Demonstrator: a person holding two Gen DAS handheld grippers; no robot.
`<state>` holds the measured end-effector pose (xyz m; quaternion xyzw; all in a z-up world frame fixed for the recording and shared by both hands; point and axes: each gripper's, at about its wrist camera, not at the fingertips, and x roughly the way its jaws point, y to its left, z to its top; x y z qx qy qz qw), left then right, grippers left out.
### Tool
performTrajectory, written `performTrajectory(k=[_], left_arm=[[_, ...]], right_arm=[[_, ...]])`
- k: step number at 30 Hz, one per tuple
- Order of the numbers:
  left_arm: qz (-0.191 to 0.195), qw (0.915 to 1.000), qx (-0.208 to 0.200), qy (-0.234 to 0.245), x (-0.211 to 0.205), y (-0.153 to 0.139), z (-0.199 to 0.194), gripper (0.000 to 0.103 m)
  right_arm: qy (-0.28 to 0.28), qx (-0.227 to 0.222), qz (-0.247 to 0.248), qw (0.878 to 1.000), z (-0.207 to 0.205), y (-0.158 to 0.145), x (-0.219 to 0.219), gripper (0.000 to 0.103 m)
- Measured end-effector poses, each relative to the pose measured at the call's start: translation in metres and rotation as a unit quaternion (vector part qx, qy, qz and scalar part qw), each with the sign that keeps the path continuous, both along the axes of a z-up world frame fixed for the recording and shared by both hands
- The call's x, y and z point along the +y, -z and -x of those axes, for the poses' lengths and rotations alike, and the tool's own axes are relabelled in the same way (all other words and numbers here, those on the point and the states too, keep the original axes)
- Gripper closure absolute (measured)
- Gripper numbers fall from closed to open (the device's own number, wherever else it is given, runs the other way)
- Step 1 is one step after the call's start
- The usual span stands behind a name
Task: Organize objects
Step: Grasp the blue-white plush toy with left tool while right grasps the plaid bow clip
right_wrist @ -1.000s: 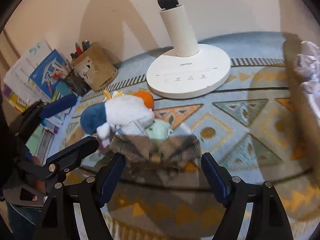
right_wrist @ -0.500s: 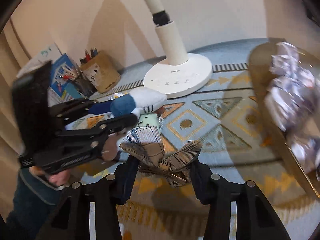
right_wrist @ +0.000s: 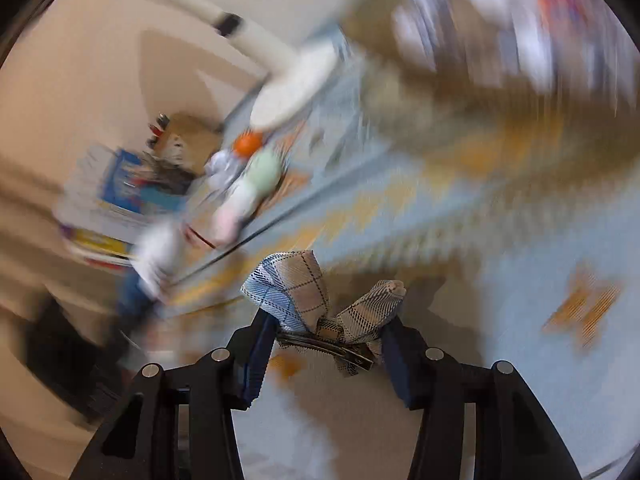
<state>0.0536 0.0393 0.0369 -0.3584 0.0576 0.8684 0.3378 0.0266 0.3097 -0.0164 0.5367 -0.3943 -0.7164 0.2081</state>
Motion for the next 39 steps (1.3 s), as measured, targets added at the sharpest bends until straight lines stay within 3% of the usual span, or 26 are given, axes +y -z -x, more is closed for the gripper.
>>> performTrajectory(k=[1, 4, 6, 8, 10, 13, 15, 18, 20, 22, 23, 25, 26, 28, 29, 32, 34, 39], left_arm=[[0.005, 1.0, -0.007, 0.001, 0.002, 0.006, -0.001, 0.065], [-0.001, 0.9993, -0.038, 0.004, 0.001, 0.022, -0.001, 0.048], [-0.001, 0.9989, -0.046, 0.004, -0.001, 0.023, -0.001, 0.039], [-0.003, 0.9986, -0.053, 0.001, -0.003, 0.019, -0.002, 0.012], [-0.016, 0.9982, -0.057, 0.005, -0.004, 0.017, -0.009, 0.002], [-0.014, 0.9983, -0.054, -0.015, -0.003, 0.014, -0.01, 0.002], [0.029, 0.9958, -0.062, -0.061, 0.006, 0.019, -0.001, 0.002], [0.046, 0.9946, -0.071, -0.061, 0.019, 0.026, 0.005, 0.004], [0.059, 0.9946, -0.061, -0.059, 0.027, 0.029, 0.002, 0.028], [0.082, 0.9926, -0.059, -0.067, 0.033, 0.034, 0.003, 0.041], [0.083, 0.9926, -0.051, -0.073, 0.034, 0.036, 0.003, 0.043], [0.073, 0.9936, -0.04, -0.076, 0.032, 0.034, 0.001, 0.051], [0.071, 0.9935, -0.04, -0.08, 0.03, 0.033, 0.0, 0.053], [0.063, 0.9933, -0.039, -0.089, 0.024, 0.032, 0.002, 0.053], [0.059, 0.9931, -0.038, -0.093, 0.021, 0.031, 0.002, 0.053], [0.051, 0.9921, -0.043, -0.106, 0.016, 0.033, 0.006, 0.053], [0.049, 0.9922, -0.036, -0.109, 0.017, 0.032, 0.005, 0.053], [0.028, 0.9919, -0.02, -0.122, 0.008, 0.025, 0.001, 0.053]], right_arm=[[0.008, -0.013, 0.014, 1.0, 0.0, 0.005, 0.001, 0.042], [0.021, -0.008, 0.026, 0.999, -0.004, 0.006, 0.0, 0.035], [0.02, 0.007, -0.005, 1.0, -0.008, -0.001, -0.001, 0.035], [0.012, 0.03, -0.05, 0.998, -0.012, -0.011, -0.003, 0.035], [0.008, 0.052, -0.096, 0.994, -0.018, -0.021, -0.003, 0.035], [-0.031, 0.082, -0.176, 0.98, -0.021, -0.03, -0.017, 0.028], [-0.07, 0.099, -0.214, 0.969, -0.023, -0.03, -0.031, 0.022], [-0.119, 0.133, -0.259, 0.949, -0.021, -0.028, -0.057, 0.019], [-0.119, 0.159, -0.294, 0.935, -0.019, -0.025, -0.069, 0.019], [-0.118, 0.174, -0.336, 0.918, -0.016, -0.023, -0.078, 0.019], [-0.117, 0.178, -0.353, 0.911, -0.013, -0.02, -0.08, 0.019], [-0.117, 0.175, -0.352, 0.912, -0.007, -0.016, -0.081, 0.019], [-0.112, 0.17, -0.334, 0.92, -0.003, -0.014, -0.082, 0.019], [-0.086, 0.178, -0.327, 0.924, -0.003, -0.013, -0.084, 0.018], [-0.078, 0.181, -0.339, 0.92, -0.004, -0.012, -0.089, 0.018], [-0.074, 0.194, -0.386, 0.899, -0.011, -0.012, -0.103, 0.031], [-0.08, 0.208, -0.383, 0.897, -0.015, -0.013, -0.107, 0.05], [-0.083, 0.238, -0.369, 0.894, -0.023, -0.017, -0.106, 0.055]])
